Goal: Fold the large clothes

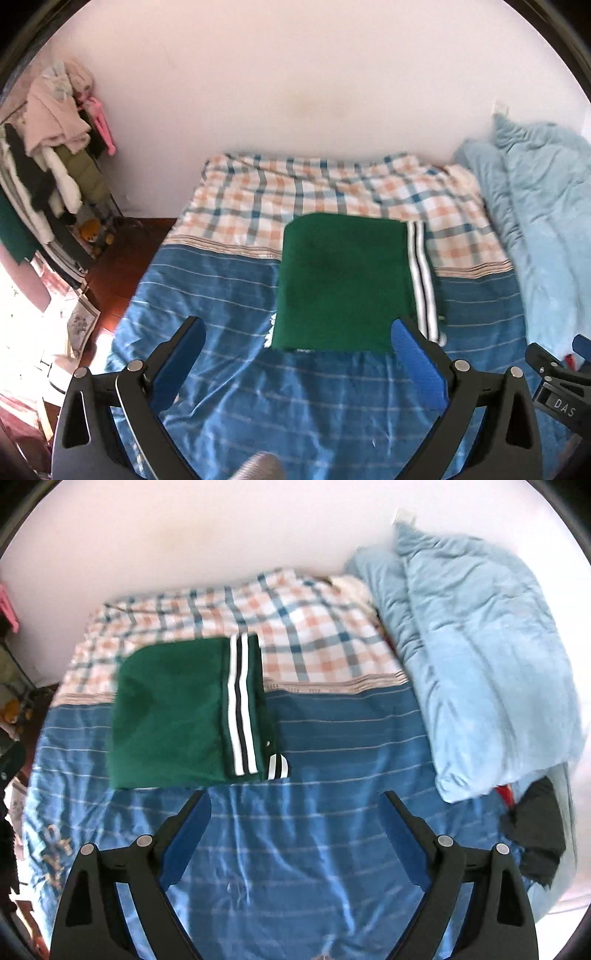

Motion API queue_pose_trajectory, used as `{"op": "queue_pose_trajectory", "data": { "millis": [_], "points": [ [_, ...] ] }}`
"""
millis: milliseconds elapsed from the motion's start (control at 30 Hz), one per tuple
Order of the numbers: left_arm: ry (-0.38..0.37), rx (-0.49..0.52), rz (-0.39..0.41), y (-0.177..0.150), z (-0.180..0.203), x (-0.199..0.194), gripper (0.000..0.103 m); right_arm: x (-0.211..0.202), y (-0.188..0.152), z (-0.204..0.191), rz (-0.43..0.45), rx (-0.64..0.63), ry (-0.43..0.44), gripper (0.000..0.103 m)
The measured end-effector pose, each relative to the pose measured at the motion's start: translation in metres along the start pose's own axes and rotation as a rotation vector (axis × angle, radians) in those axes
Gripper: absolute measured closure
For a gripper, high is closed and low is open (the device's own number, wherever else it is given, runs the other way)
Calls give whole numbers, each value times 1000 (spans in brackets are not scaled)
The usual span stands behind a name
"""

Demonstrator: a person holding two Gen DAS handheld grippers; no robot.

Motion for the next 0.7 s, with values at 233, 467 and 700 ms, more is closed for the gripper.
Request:
{"op": "queue_pose_trajectory", "data": {
  "millis": [233,467,700],
  "points": [
    [-8,32,75,-6,-8,-132,1,-180,-34,26,99,-17,42,10],
    [-26,17,133,-17,-10,-220,1,-306,-58,44,188,-15,97,10],
    [-23,0,180,-29,-15,-272,1,-392,-81,70,265,7,135,10]
  ]
}}
Point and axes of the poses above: each gripper's, at about its wrist camera, not at the fingertips, and x roughly the way its jaws point, z to its right, y to its top, the point moved 4 cm from there along x, roughly the way its jaws point, and after that the axes turned 12 degrees about x, right-handed, at the moved point
